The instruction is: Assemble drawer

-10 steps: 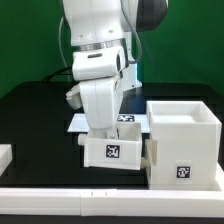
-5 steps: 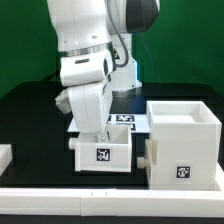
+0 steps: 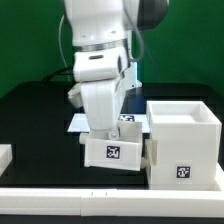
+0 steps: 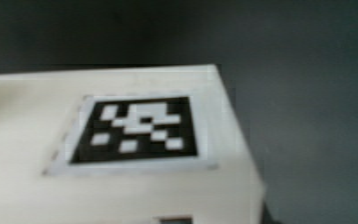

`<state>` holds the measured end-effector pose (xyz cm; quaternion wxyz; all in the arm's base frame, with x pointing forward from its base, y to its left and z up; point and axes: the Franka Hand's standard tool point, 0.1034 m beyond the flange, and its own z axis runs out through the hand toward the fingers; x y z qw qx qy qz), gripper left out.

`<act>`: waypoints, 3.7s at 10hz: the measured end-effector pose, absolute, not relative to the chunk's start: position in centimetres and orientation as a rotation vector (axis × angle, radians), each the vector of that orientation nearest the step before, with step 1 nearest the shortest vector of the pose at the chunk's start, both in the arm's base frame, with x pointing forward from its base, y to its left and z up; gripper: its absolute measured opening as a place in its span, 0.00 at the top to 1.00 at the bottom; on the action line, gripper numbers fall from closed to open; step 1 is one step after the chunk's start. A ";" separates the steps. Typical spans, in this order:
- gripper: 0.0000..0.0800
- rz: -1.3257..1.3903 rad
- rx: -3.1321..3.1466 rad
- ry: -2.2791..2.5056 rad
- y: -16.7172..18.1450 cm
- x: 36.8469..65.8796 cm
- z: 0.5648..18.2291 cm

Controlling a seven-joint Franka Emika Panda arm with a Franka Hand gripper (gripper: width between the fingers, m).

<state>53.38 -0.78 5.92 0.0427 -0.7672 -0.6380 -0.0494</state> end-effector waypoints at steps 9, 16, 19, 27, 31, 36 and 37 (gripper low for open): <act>0.96 -0.100 -2.215 -2.094 0.5 52.7 6.2; 0.96 -0.123 -2.204 -2.103 0.6 52.3 6.0; 0.96 -0.115 -2.220 -2.073 3.1 52.6 6.2; 0.50 -0.102 -2.245 -2.060 2.8 52.8 7.2; 0.19 -0.203 -2.210 -2.027 -1.4 55.6 10.1; 0.19 -0.369 -2.102 -1.932 -7.4 54.7 6.1; 0.19 -0.371 -2.109 -1.924 -6.3 55.1 6.1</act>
Offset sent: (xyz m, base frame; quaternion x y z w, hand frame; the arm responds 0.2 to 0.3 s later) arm 0.0000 0.0000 0.0000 0.0000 0.0000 0.0000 1.0000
